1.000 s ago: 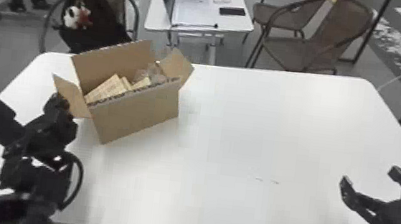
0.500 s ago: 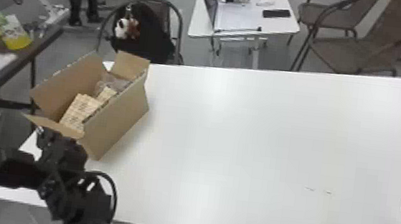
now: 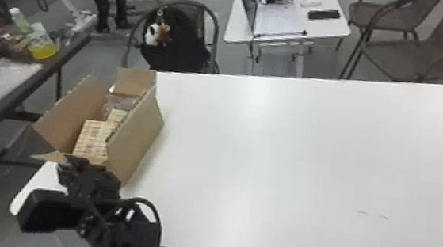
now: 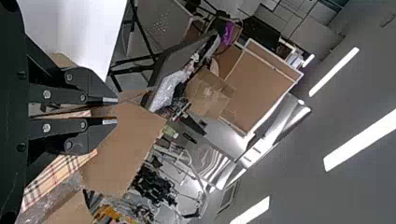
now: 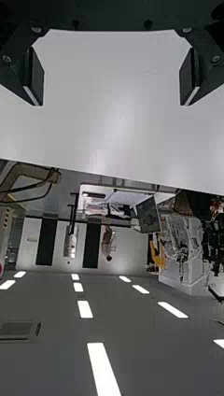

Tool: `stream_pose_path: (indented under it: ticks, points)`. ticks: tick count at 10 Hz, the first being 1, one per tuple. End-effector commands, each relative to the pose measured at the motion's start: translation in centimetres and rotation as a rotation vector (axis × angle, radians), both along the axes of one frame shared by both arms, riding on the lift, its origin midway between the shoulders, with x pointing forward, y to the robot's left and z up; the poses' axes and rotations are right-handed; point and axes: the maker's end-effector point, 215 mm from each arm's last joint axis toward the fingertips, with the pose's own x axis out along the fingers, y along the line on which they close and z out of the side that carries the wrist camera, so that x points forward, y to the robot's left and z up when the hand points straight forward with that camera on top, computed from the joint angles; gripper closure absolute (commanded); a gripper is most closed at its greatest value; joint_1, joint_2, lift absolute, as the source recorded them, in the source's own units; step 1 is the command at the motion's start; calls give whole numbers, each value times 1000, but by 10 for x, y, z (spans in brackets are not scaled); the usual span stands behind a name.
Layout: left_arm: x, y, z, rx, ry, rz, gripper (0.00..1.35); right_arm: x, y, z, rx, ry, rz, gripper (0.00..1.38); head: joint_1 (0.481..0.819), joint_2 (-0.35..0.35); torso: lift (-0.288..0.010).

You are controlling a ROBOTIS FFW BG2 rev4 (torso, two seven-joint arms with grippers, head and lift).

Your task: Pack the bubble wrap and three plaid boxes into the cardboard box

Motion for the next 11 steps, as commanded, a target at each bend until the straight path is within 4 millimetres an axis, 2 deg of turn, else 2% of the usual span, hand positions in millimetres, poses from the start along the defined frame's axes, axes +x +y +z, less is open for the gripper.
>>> stream_pose_path:
  ticks: [1, 2, 3, 4, 5, 6, 7, 9, 10, 11]
  points:
    - [8, -24, 5, -5, -25, -45, 432, -1, 0, -1, -3, 3, 0, 191, 695, 270, -174]
    - [13, -41, 19, 17, -63, -76, 168, -1, 0, 0, -3, 2, 0, 191, 695, 252, -174]
    - [17, -57, 43, 76, -80, -104, -1, -1, 0, 0, -3, 0, 1, 191, 695, 229, -174]
    - [16, -66, 71, 155, -104, -115, 22, -1, 0, 0, -3, 0, 1, 191, 695, 215, -174]
    - [10, -80, 116, 312, -145, -145, 76, -1, 3, 1, -6, -2, 6, 191, 695, 193, -174]
    - [-7, -95, 138, 431, -131, -151, 88, 0, 7, 9, -13, -17, 9, 191, 695, 176, -174]
    - [-20, -115, 127, 463, -49, -196, 85, 0, 8, 17, -8, -26, 0, 191, 695, 162, -174]
    - [-20, -166, 66, 432, 132, -365, 85, -9, 3, 27, 10, -33, -74, 191, 695, 111, -174]
    - [-28, -194, 25, 422, 245, -467, 85, -14, 3, 27, 13, -28, -80, 191, 695, 88, -174]
    - [-40, -207, -5, 424, 316, -533, 94, -18, 4, 22, 21, -11, -80, 191, 695, 44, -174]
